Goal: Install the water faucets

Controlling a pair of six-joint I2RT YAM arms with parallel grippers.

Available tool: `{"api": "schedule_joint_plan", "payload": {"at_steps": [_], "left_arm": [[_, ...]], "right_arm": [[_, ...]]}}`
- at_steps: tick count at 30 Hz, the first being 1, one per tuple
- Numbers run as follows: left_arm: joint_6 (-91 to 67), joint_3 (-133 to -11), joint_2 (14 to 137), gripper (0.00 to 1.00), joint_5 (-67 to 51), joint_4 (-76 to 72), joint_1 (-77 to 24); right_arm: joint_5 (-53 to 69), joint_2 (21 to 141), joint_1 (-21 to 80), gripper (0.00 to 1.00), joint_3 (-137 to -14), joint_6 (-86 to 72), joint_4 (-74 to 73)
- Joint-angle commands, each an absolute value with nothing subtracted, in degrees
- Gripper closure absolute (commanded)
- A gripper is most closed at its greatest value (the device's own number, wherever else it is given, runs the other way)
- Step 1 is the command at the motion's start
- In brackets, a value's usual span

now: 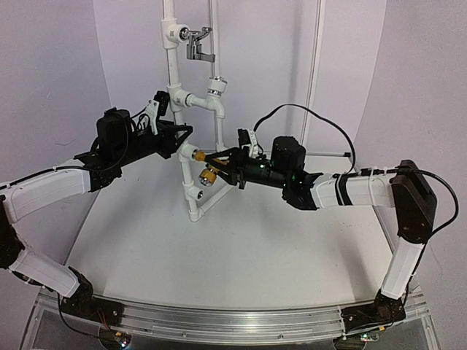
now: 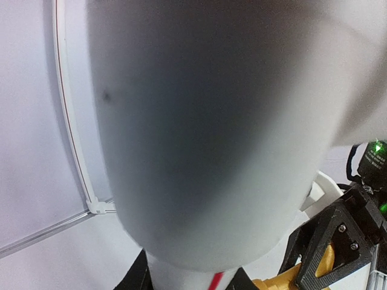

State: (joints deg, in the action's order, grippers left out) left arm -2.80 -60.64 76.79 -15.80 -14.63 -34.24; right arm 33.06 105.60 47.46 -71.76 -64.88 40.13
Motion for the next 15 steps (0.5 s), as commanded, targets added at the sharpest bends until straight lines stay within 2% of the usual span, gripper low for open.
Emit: {"api": "schedule_joint_plan", "payload": {"at_steps": [1,12,15], "left_arm": [[-11.69,-58.57,77.11,1.0,-29.89,-5.96,-39.9],[-11.62,-58.42,77.31,1.0,-29.72,-5.96,-39.93],[-11.6,-58.36,77.45,1.0,-29.6,-5.98,-39.9]], "right_arm": [[23.94,108.3,44.47,1.0,-70.76,-82.57,50.95],[22.92,110.04,44.3,1.0,-68.4,-100.51,54.68],[21.94,109.59,44.3,0.97,-67.54,-103.16,55.42]]}}
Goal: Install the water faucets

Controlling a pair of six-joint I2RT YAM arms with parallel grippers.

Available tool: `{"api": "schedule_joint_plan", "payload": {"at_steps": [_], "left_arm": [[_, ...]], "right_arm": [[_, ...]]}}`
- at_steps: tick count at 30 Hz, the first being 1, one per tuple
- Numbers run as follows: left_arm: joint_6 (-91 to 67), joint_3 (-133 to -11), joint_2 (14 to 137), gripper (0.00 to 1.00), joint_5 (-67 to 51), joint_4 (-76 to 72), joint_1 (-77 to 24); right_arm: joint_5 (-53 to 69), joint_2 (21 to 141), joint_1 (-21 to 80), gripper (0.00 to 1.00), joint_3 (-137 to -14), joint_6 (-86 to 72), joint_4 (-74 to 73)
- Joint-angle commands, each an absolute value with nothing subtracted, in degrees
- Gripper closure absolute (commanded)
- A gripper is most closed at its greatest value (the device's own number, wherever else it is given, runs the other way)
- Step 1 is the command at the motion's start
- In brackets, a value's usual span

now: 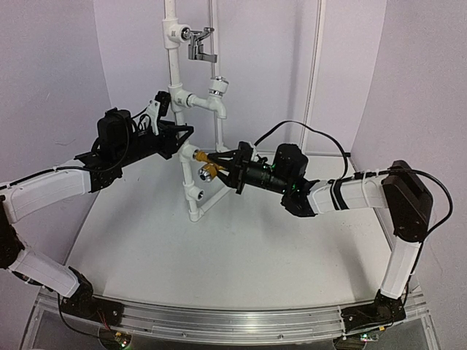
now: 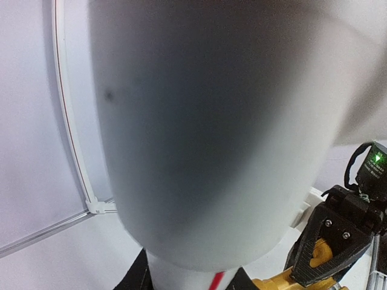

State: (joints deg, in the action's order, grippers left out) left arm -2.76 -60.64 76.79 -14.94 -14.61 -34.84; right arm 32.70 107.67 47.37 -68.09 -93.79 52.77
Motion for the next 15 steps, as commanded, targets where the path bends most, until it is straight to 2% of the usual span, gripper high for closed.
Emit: {"api": "schedule_joint_plan", "payload": {"at_steps": [1,5,10,15], "left_arm": [[-11.64,-58.3,77.48,1.0,-29.51,-5.97,-39.94],[-11.93,-58.24,77.23,1.0,-28.28,-5.93,-39.9],[-11.89,-57.8,76.63,1.0,-25.77,-5.95,-39.91],[-11.78,-57.62,76.32,1.0,-24.35,-5.95,-39.87]], "right_arm": [[21.67,109.42,44.3,0.96,-67.37,-103.58,55.47],[21.46,108.97,44.3,0.86,-66.76,-103.57,55.46],[21.75,107.81,44.3,0.56,-65.94,-101.54,55.11],[20.94,105.06,44.3,0.37,-64.05,-98.27,52.57]]}}
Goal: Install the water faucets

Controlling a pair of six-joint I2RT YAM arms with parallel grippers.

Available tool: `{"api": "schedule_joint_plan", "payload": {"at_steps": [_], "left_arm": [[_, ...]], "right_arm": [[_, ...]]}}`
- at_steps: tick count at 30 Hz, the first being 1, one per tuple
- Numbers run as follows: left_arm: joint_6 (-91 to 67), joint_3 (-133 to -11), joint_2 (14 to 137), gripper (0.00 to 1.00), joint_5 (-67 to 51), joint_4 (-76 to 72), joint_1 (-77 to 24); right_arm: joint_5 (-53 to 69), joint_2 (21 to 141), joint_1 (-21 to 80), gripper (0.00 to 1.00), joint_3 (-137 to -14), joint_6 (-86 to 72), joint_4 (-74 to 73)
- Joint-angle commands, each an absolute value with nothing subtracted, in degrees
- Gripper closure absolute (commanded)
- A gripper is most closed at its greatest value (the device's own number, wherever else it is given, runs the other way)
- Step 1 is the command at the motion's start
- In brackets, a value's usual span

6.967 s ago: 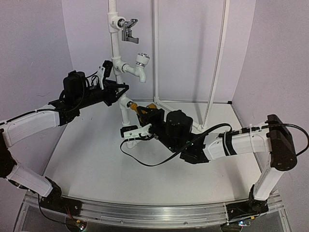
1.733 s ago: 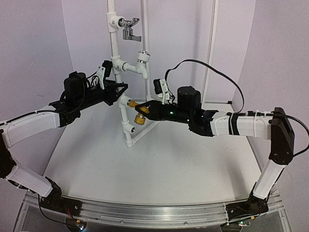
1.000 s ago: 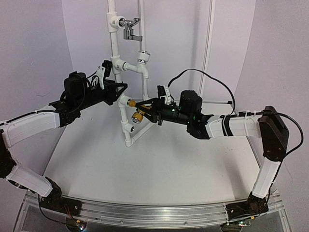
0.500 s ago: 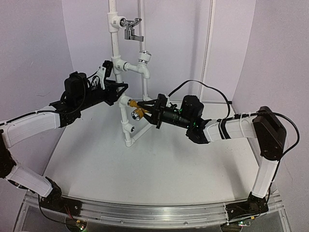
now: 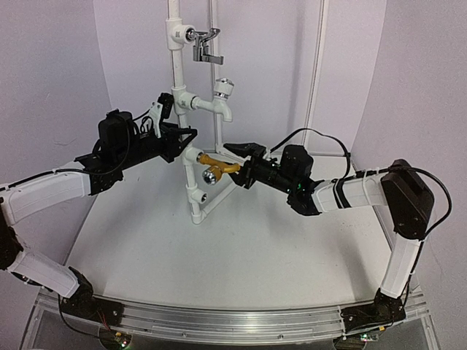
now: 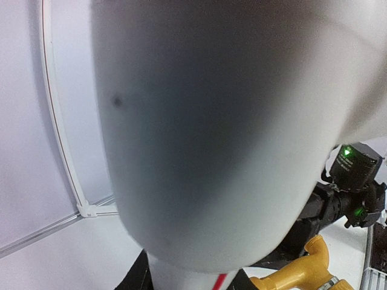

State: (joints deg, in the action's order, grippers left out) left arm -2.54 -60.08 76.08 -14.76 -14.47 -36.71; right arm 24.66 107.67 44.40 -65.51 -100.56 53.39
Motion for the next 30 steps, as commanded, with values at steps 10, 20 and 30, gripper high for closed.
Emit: {"api": "schedule_joint_plan", "payload": {"at_steps": [10,20,30], "left_arm": [[-11.35,-57.23,75.5,1.0,-22.88,-5.95,-39.82],[-11.16,-57.62,75.99,1.0,-24.3,-5.94,-39.85],[-11.15,-57.78,76.73,1.0,-24.86,-5.98,-39.82]], "right_arm": [[16.82,89.02,40.67,0.02,-53.46,-72.48,38.76],[19.32,71.74,39.39,0.02,-56.64,13.22,5.04],[14.75,71.69,50.2,0.02,-56.27,59.17,5.6]]}}
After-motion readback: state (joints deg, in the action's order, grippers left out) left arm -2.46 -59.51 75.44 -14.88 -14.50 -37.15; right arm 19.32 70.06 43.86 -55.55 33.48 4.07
